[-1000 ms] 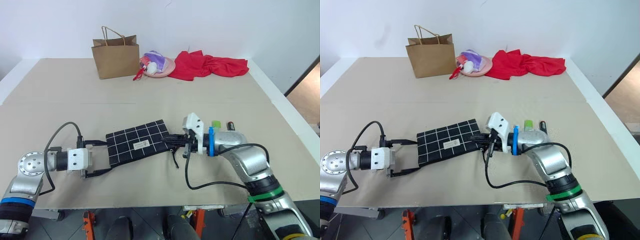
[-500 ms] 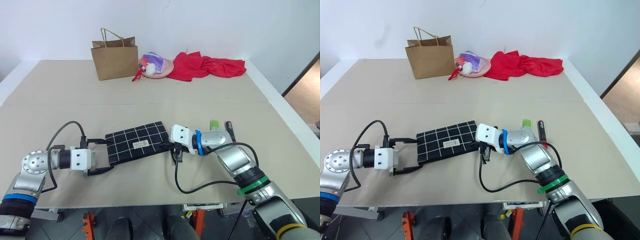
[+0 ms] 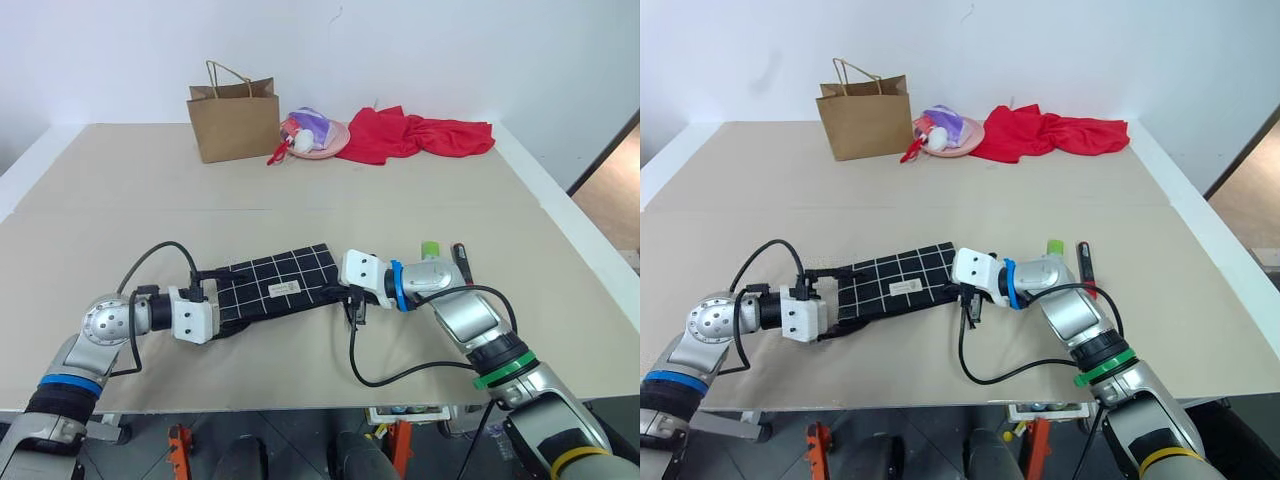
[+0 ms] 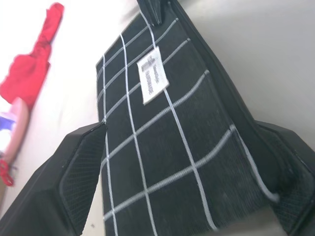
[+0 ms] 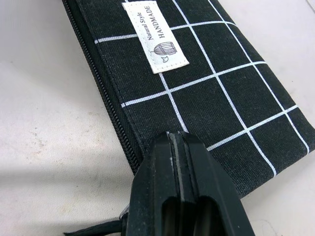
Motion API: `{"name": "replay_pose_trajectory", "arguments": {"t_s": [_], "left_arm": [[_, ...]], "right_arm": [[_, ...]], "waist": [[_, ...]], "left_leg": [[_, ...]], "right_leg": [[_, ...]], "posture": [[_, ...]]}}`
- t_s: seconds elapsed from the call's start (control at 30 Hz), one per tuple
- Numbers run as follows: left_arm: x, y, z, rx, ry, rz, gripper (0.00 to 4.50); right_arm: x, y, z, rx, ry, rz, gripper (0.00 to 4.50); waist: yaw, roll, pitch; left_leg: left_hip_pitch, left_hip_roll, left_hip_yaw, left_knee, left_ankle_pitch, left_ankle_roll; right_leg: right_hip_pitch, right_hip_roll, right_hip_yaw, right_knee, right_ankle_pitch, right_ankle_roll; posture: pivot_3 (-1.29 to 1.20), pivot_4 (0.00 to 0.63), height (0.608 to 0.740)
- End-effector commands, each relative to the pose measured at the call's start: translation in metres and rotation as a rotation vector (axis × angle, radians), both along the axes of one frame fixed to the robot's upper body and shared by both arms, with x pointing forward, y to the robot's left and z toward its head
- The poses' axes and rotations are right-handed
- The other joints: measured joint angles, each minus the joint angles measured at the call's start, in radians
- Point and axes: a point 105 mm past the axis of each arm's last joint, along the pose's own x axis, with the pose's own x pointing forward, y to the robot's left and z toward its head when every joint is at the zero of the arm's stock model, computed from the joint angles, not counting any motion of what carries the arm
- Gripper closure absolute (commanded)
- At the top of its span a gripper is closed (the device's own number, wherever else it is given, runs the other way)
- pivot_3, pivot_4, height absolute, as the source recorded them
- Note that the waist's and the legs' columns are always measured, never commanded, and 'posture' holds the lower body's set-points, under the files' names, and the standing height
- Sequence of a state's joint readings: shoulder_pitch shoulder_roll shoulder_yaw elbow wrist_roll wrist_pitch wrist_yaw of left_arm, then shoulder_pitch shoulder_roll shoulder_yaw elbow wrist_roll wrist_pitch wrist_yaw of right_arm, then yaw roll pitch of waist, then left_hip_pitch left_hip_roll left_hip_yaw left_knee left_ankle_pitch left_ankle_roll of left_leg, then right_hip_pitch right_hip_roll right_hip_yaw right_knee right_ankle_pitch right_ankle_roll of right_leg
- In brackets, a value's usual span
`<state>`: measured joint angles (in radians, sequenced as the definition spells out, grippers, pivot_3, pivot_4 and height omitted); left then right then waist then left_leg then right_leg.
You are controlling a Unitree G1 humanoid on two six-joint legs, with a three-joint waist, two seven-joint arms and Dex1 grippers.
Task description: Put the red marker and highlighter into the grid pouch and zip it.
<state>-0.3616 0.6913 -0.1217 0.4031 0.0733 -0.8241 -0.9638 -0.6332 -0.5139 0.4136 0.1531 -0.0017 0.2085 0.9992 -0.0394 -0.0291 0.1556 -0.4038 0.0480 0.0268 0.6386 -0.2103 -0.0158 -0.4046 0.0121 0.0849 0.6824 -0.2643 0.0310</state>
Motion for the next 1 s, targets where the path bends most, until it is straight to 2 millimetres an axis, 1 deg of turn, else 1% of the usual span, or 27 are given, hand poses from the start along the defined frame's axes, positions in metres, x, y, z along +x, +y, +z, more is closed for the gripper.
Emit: {"name": "replay_pose_trajectory", "arguments": {"t_s": [0.03,0.07,0.1,0.13,0.17,0.2,0.23,0.3,0.33,0.37,0.43,0.57,0.63,0.67,0.7,0.77,0.8,0.83,0.87,0.9,0.93,1.0], "left_arm": [[-0.002,-0.003,-0.015,0.032,0.028,-0.014,0.0],[-0.002,-0.004,-0.014,0.025,0.024,-0.016,0.0],[-0.002,-0.005,-0.014,0.02,0.022,-0.018,0.58],[-0.002,-0.005,-0.014,0.018,0.02,-0.019,0.85],[-0.002,-0.007,-0.012,0.01,0.012,-0.026,1.39],[-0.003,-0.008,-0.011,0.006,0.006,-0.03,1.72],[-0.003,-0.01,-0.01,-0.003,0.002,-0.04,2.3],[-0.005,-0.013,-0.008,-0.014,0.001,-0.052,3.03],[-0.005,-0.014,-0.008,-0.016,0.003,-0.056,3.52],[-0.005,-0.015,-0.008,-0.018,0.006,-0.058,3.69],[-0.006,-0.016,-0.008,-0.022,0.01,-0.064,4.45],[-0.008,-0.019,-0.006,-0.041,0.023,-0.068,4.49],[-0.006,-0.021,-0.004,-0.07,0.036,-0.053,4.49],[-0.005,-0.021,-0.002,-0.088,0.043,-0.041,4.5],[-0.004,-0.021,-0.001,-0.103,0.051,-0.031,4.5],[-0.002,-0.021,0.001,-0.125,0.064,-0.011,4.5],[-0.001,-0.021,0.002,-0.142,0.071,0.0,4.5],[0.001,-0.023,0.005,-0.176,0.086,0.022,4.5],[0.003,-0.024,0.008,-0.2,0.097,0.036,4.5],[0.006,-0.027,0.014,-0.254,0.121,0.056,4.5],[0.009,-0.03,0.019,-0.295,0.142,0.072,4.5],[0.014,-0.036,0.029,-0.365,0.173,0.098,4.5]], "right_arm": [[-0.002,-0.002,-0.004,0.006,0.026,-0.004,4.49],[-0.001,-0.002,-0.004,0.006,0.027,-0.007,4.49],[-0.001,-0.003,-0.004,0.006,0.028,-0.009,4.5],[-0.001,-0.003,-0.004,0.006,0.029,-0.009,4.5],[-0.001,-0.003,-0.004,0.008,0.031,-0.01,4.5],[-0.001,-0.003,-0.004,0.009,0.033,-0.011,4.5],[-0.001,-0.004,-0.004,0.01,0.033,-0.011,4.5],[-0.001,-0.004,-0.004,0.011,0.033,-0.012,4.5],[-0.001,-0.004,-0.004,0.011,0.033,-0.012,4.5],[-0.001,-0.004,-0.004,0.013,0.035,-0.012,4.5],[-0.001,-0.004,-0.005,0.014,0.04,-0.01,4.5],[0.0,-0.004,-0.004,0.034,0.057,-0.026,4.5],[0.003,-0.002,0.003,0.094,0.075,-0.055,4.5],[0.005,-0.001,0.01,0.138,0.079,-0.07,3.86],[0.01,0.0,0.022,0.213,0.079,-0.097,3.64],[0.018,0.0,0.047,0.338,0.076,-0.132,2.68],[0.022,-0.002,0.056,0.381,0.066,-0.156,2.25],[0.021,-0.007,0.071,0.449,0.079,-0.156,1.57],[0.02,-0.01,0.08,0.494,0.09,-0.152,1.27],[0.022,-0.02,0.096,0.563,0.101,-0.17,0.83],[0.02,-0.027,0.107,0.605,0.103,-0.164,0.83],[0.018,-0.039,0.118,0.62,0.076,-0.171,0.83]], "waist": [[-0.001,0.0,0.0],[-0.001,0.0,0.0],[-0.001,0.0,0.0],[-0.001,0.0,0.0],[-0.001,0.0,0.0],[-0.001,0.0,0.0],[-0.001,0.0,0.0],[-0.001,0.0,0.0],[-0.001,0.0,0.0],[-0.001,0.0,0.0],[-0.001,0.0,0.0],[-0.001,0.0,0.0],[-0.002,0.0,0.0],[-0.002,0.0,0.0],[-0.002,0.0,0.0],[-0.003,0.0,0.001],[-0.003,0.0,0.001],[-0.003,0.0,0.001],[-0.003,0.0,0.001],[-0.003,0.0,0.001],[-0.002,0.0,0.001],[-0.001,0.0,0.002]], "left_leg": [[0.0,0.0,0.0,0.0,0.0,0.0],[0.0,0.0,0.0,0.0,0.0,0.0],[0.0,0.0,0.0,0.0,0.0,0.0],[0.0,0.0,0.0,0.0,0.0,0.0],[0.0,0.0,0.0,0.0,0.0,0.0],[0.0,0.0,0.0,0.0,0.0,0.0],[0.0,0.0,0.0,0.0,0.0,0.0],[0.0,0.0,0.0,0.0,0.0,0.0],[-0.001,0.0,0.0,0.0,0.0,0.0],[-0.001,0.0,0.0,0.0,0.0,0.0],[-0.001,0.0,0.0,0.0,0.0,0.0],[-0.001,-0.001,0.0,-0.001,0.0,0.0],[-0.001,0.0,0.0,-0.001,0.0,0.0],[-0.001,0.0,0.0,-0.001,0.0,0.0],[-0.001,0.0,0.0,-0.001,0.0,0.0],[-0.002,0.0,0.0,-0.001,0.0,0.0],[-0.002,0.0,0.0,-0.001,0.0,0.0],[-0.003,0.0,0.0,-0.001,0.0,0.0],[-0.003,0.0,0.0,-0.001,0.0,0.0],[-0.004,0.0,-0.001,-0.001,0.0,0.0],[-0.004,0.0,-0.001,-0.001,0.0,0.0],[-0.005,0.0,-0.002,-0.001,0.0,0.0]], "right_leg": [[0.0,0.0,0.0,0.0,0.0,0.0],[0.0,0.0,0.0,0.0,0.0,0.0],[0.0,0.0,0.0,0.0,0.0,0.0],[0.0,0.0,0.0,0.0,0.0,0.0],[0.0,0.0,0.0,0.0,0.0,0.0],[0.0,0.0,0.0,0.0,0.0,0.0],[0.0,0.0,0.0,0.0,0.0,0.0],[-0.001,0.0,0.0,0.0,0.0,0.0],[-0.001,0.0,0.0,0.0,0.0,0.0],[-0.001,0.0,0.0,0.0,0.0,0.0],[-0.001,0.0,0.001,0.0,0.0,0.0],[-0.001,0.0,0.001,0.0,-0.001,0.0],[-0.001,0.0,0.001,0.0,-0.001,0.001],[-0.001,0.0,0.001,0.0,-0.001,0.001],[-0.001,0.0,0.001,0.0,-0.001,0.001],[-0.001,0.0,0.001,0.0,-0.001,0.001],[-0.002,0.0,0.001,0.0,0.0,0.001],[-0.002,0.0,0.001,0.0,0.0,0.0],[-0.003,0.0,0.001,0.0,0.0,0.0],[-0.003,0.0,0.0,0.0,0.0,0.0],[-0.003,0.0,0.0,0.0,0.001,-0.002],[-0.003,-0.001,-0.001,0.0,0.002,-0.003]], "posture": [[0.0,0.15,0.74],[0.0,0.15,0.74],[0.0,0.15,0.74],[0.0,0.15,0.74],[0.0,0.15,0.74],[0.0,0.15,0.74],[0.0,0.15,0.74],[0.0,0.15,0.74],[0.0,0.15,0.74],[0.0,0.15,0.74],[0.0,0.15,0.74],[0.0,0.15,0.74],[0.0,0.15,0.74],[0.0,0.15,0.74],[0.0,0.15,0.74],[0.0,0.15,0.74],[0.0,0.15,0.74],[0.0,0.15,0.74],[0.0,0.15,0.74],[0.0,0.15,0.74],[0.0,0.15,0.74],[0.0,0.15,0.74]]}}
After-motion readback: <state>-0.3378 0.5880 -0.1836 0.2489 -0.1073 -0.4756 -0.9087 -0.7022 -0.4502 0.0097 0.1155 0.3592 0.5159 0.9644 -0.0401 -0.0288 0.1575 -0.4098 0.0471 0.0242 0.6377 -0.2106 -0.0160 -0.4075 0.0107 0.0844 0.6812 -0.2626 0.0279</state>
